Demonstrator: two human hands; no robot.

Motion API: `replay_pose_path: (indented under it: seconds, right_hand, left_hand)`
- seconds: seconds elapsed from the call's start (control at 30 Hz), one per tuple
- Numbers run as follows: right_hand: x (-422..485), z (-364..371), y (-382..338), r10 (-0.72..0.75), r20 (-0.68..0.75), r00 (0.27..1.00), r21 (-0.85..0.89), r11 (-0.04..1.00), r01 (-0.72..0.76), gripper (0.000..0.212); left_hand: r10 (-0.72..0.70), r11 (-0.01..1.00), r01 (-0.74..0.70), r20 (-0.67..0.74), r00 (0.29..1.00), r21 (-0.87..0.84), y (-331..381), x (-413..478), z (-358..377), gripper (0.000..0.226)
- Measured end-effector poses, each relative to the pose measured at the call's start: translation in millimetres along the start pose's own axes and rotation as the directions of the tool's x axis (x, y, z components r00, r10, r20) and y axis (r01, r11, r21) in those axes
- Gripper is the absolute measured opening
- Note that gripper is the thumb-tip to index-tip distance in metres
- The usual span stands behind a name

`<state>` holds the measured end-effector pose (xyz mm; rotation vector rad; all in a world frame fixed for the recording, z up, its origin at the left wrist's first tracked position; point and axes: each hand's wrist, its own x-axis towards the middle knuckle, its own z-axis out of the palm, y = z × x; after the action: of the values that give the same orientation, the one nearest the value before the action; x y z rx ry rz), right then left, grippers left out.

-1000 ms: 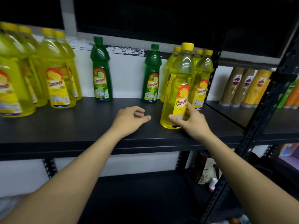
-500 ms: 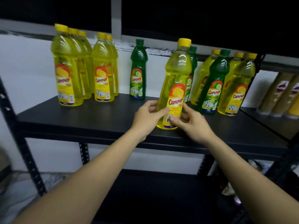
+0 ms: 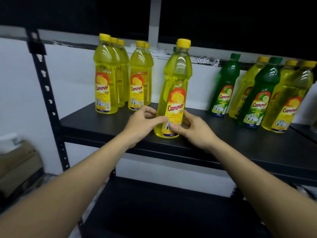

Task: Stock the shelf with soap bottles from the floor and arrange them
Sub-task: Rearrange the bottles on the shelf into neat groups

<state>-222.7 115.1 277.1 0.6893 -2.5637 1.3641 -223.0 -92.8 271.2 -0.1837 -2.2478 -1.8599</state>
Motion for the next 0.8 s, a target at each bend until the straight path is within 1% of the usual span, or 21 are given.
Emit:
replay_pose_path:
  seconds: [0.07, 0.17, 0.23, 0.37, 0.43, 0.53, 0.67, 0.73, 0.8]
  right_hand:
    - [13.0, 14.5, -2.5, 0.002, 0.034, 0.999, 0.003, 1.0, -0.002, 0.065]
    - [29.6, 32.9, -9.9, -0.005, 0.054, 0.999, -0.031, 0.999, 0.006, 0.06]
    - [38.7, 43.8, -16.0, -0.008, 0.061, 0.998, -0.063, 0.998, 0.012, 0.062]
    - [66.4, 70.0, -18.5, -0.004, 0.04, 0.999, -0.067, 0.998, 0.006, 0.064]
    - [81.0, 82.9, -15.2, -0.008, 0.006, 1.0, -0.082, 0.997, 0.009, 0.07]
    - [97.6, 94.5, -11.4, -0.023, -0.029, 0.999, -0.103, 0.995, 0.02, 0.075]
    - [111.8, 100.0, -6.9, -0.051, -0.063, 0.997, -0.132, 0.99, 0.042, 0.074]
    - [117.6, 102.8, -4.6, -0.073, -0.079, 0.994, -0.167, 0.984, 0.059, 0.075]
    - [127.1, 105.7, 0.4, -0.081, -0.082, 0.993, -0.203, 0.977, 0.063, 0.079]
  left_hand:
    - [-0.021, 0.999, 0.022, 0.008, 1.0, -0.035, 1.8, 3.4, -15.3, 0.067]
    - [-0.056, 0.995, 0.056, 0.009, 0.998, -0.078, 0.6, 11.8, -40.1, 0.047]
    - [-0.045, 0.997, 0.042, -0.048, 0.998, -0.064, -2.5, 17.5, -53.8, 0.038]
    - [0.01, 0.998, -0.022, -0.214, 0.977, -0.052, -14.0, 30.7, -66.1, 0.026]
    - [0.049, 0.998, -0.056, -0.291, 0.956, -0.016, -19.2, 38.2, -68.6, 0.024]
    - [0.075, 0.997, -0.069, -0.337, 0.938, 0.031, -21.8, 45.7, -70.1, 0.031]
    - [0.105, 0.993, -0.08, -0.339, 0.935, 0.087, -22.3, 55.6, -70.3, 0.04]
    - [0.112, 0.992, -0.085, -0.33, 0.937, 0.094, -25.8, 62.4, -70.9, 0.041]
    - [0.127, 0.987, -0.085, -0.336, 0.933, 0.138, -29.3, 69.0, -71.0, 0.039]
